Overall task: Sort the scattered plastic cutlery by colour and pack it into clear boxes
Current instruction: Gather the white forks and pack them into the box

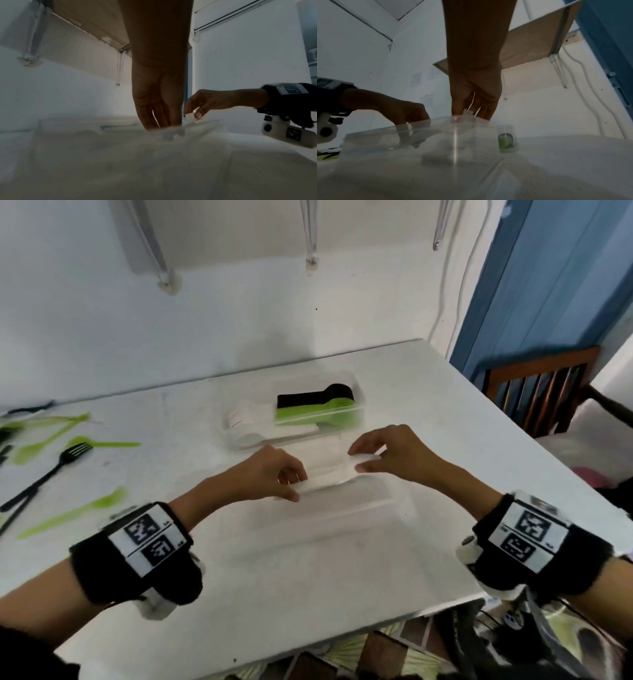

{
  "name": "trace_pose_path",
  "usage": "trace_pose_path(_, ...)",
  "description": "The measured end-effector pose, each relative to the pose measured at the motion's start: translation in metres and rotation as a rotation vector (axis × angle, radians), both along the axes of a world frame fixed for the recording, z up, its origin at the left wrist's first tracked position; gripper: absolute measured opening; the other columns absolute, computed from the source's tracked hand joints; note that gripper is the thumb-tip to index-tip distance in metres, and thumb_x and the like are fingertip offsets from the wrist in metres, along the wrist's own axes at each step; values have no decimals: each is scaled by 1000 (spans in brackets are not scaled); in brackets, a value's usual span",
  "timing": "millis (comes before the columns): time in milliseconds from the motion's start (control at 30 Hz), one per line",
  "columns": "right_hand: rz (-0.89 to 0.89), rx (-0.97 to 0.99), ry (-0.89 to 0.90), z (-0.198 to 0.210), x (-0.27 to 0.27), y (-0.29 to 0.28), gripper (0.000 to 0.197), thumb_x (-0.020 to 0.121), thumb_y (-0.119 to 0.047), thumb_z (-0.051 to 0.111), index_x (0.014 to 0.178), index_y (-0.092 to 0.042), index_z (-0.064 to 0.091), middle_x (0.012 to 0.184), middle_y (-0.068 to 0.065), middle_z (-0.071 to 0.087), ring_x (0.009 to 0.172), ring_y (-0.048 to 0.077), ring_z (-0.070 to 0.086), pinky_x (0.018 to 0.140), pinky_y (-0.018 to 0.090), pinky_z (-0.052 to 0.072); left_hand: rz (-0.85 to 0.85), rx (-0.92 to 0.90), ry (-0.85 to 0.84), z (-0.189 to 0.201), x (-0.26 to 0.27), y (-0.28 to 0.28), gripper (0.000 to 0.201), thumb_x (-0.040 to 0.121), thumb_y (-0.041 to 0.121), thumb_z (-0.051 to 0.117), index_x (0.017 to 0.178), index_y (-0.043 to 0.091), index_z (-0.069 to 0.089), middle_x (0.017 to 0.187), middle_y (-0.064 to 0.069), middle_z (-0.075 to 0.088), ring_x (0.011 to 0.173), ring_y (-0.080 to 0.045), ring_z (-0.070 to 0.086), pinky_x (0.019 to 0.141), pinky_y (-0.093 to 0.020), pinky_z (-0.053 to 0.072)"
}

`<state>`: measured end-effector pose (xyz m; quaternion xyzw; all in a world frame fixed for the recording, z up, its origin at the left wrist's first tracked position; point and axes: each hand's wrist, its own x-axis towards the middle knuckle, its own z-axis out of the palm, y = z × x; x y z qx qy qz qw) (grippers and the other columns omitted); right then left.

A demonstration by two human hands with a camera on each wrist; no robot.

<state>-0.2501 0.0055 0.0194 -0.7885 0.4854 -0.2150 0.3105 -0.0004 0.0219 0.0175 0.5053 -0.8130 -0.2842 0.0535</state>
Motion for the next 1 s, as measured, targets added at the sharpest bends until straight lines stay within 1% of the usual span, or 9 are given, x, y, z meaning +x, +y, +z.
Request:
trace_pose_path(67, 12, -27, 78, -8, 1, 0, 24, 72, -17, 79, 94, -18, 73, 88, -1, 70, 77, 3, 60, 75, 22, 48, 4, -21, -42, -9, -2, 4, 30, 72, 18, 80, 99, 11, 69, 90, 3, 64, 72, -2, 60, 72, -19, 50)
trace_pose_path(133, 36, -42, 146, -13, 2, -1, 24, 73, -17, 78, 96, -17, 72, 90, 1, 69, 81, 11, 59, 76, 27, 47, 11, -38, -33, -15, -4, 5, 31, 71, 18, 81, 99, 11, 69, 91, 3, 60, 73, -9, 60, 73, -24, 50)
trace_pose_path(267, 122, -117, 321, -21, 5, 0, 25, 76, -18, 74, 100, -17, 68, 96, -2, 64, 92, 11, 49, 73, 24, 38, 26, -48, -33, -29, -9, 8, 33, 68, 14, 82, 99, 9, 70, 88, 1, 60, 73, -9, 57, 71, -21, 49)
trace_pose_path(400, 156, -156, 406, -26, 7, 0, 23, 78, -10, 68, 101, -16, 66, 100, 0, 58, 99, 16, 46, 73, 28, 39, 101, -125, 48, -38, -13, 14, 39, 68, 9, 81, 105, 14, 69, 90, 2, 61, 82, -14, 57, 73, -27, 50)
trace_pose_path(467, 134, -168, 404, -25, 8, 0, 24, 78, -6, 66, 101, -14, 65, 100, 3, 56, 99, 19, 48, 74, 31, 41, 124, -192, 39, -41, -15, 16, 36, 71, 11, 79, 105, 17, 69, 97, 3, 62, 88, -13, 56, 73, -28, 47)
trace_pose_path(533, 110, -187, 425, -25, 10, 1, 26, 79, -4, 64, 103, -12, 64, 101, 5, 54, 98, 21, 49, 70, 31, 39, 127, -251, 10, -43, -16, 16, 37, 73, 17, 78, 108, 20, 68, 105, 6, 59, 96, -13, 53, 73, -24, 41)
trace_pose_path(700, 80, -191, 510, -22, 16, -2, 28, 82, -6, 61, 109, -14, 60, 106, 6, 51, 96, 22, 52, 65, 24, 29, 109, -278, -20, -45, -18, 8, 47, 77, 22, 75, 123, 20, 62, 126, 4, 57, 116, -15, 49, 89, -24, 39)
trace_pose_path(833, 89, -121, 434, -19, 16, -8, 28, 79, -17, 71, 106, -14, 66, 99, 3, 51, 97, 20, 52, 68, 24, 30, 129, -288, 14, -49, -19, 5, 46, 78, 21, 74, 122, 16, 62, 125, 1, 60, 115, -16, 51, 92, -23, 38)
trace_pose_path(1000, 102, -145, 406, -22, 15, -3, 21, 84, -19, 67, 104, -16, 68, 95, 0, 44, 101, 19, 47, 71, 24, 32, 158, -288, 23, -52, -18, 3, 44, 77, 21, 75, 119, 16, 64, 124, 1, 61, 115, -16, 53, 92, -26, 40)
